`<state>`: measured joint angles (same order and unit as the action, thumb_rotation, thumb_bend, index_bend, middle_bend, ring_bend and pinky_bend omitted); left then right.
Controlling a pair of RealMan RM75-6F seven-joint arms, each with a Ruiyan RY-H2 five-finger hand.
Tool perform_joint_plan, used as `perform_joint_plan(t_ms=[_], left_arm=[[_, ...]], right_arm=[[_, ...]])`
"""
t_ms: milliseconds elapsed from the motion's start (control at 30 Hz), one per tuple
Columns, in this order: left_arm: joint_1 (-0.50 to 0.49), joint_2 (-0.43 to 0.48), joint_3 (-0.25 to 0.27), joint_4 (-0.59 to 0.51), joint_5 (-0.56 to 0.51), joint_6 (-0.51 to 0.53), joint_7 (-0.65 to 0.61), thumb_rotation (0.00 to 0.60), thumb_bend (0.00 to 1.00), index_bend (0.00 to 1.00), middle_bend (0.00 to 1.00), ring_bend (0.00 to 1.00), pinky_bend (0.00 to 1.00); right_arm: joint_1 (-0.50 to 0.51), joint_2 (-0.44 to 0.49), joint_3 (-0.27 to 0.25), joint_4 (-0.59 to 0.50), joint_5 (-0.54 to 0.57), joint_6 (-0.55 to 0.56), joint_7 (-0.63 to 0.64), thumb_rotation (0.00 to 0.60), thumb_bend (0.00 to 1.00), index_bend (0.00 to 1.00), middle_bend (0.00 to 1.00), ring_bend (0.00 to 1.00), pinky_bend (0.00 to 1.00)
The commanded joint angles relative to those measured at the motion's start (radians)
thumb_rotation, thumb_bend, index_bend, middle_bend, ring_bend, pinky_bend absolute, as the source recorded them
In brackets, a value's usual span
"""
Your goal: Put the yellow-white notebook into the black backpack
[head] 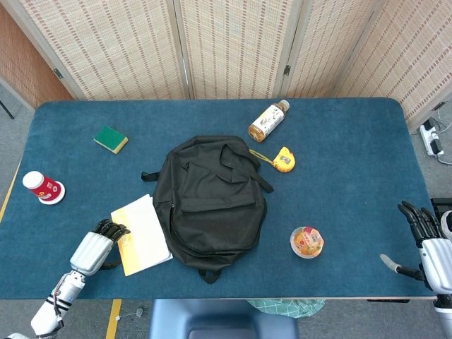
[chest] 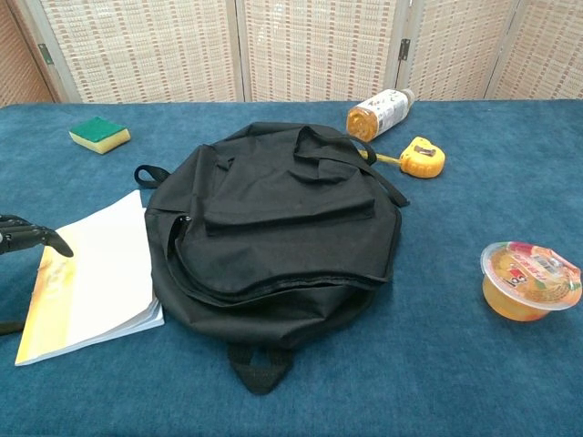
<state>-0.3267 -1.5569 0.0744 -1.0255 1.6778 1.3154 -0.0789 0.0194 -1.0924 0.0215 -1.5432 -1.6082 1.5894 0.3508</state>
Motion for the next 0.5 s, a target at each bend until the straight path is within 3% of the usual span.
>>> perform_joint_plan(t_ms=[33,500], left_arm=[[-0.01,-0.007,-0.002,0.008,-0.008,-0.022,0.001,0.6,0.16,0.3,0.29,0.25,0.19],[-0.046,-0.043,-0.009,0.061,-0.018,-0.047,-0.104,0.6,0.12,0.32,0.29,0.25,0.19]], right_arm=[[0.0,-0.001,0.001,0.002,0.001,0.001,0.001,0.6,0.19,0.0,0.08,0.09,0.01],[0.001,-0.003,0.006,0.004,0.01,-0.006,-0.005,0.6,0.19,0.0,0.08,0.09,0.01]])
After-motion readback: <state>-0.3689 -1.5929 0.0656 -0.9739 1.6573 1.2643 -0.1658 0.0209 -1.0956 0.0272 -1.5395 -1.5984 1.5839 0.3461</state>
